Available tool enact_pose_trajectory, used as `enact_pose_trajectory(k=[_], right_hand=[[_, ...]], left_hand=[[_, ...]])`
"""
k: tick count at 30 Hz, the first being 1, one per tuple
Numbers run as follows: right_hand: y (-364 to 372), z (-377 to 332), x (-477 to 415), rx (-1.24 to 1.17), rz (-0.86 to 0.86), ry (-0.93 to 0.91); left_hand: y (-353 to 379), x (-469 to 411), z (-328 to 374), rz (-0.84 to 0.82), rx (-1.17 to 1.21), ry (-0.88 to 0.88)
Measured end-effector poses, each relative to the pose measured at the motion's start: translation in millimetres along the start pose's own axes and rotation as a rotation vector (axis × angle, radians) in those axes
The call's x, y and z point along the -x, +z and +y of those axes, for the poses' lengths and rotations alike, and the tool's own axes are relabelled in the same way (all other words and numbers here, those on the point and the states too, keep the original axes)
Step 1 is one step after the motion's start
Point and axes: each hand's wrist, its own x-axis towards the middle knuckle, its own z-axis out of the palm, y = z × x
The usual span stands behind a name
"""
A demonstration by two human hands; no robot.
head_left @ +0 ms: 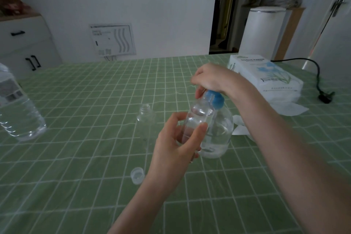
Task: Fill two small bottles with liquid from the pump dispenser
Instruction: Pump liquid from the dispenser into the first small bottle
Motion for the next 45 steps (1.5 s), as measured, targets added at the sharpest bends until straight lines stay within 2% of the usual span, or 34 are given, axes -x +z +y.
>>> enact_pose_trajectory(k=[26, 35, 45], right_hand=[[4.2, 4.1, -2.5, -0.046, -0.010, 0.012], [-4.7, -0.2, -0.8, -0.023, 0.037, 0.000], [0.1, 1.0, -0.9, -0.024, -0.007, 0.014]], left_hand=[[1.7, 0.3, -0.9, 0.007, 0.003, -0.010], [1.6, -0.1, 1.7, -0.013, 0.014, 0.003], [1.6, -0.6, 0.1, -0.007, 0.008, -0.006]])
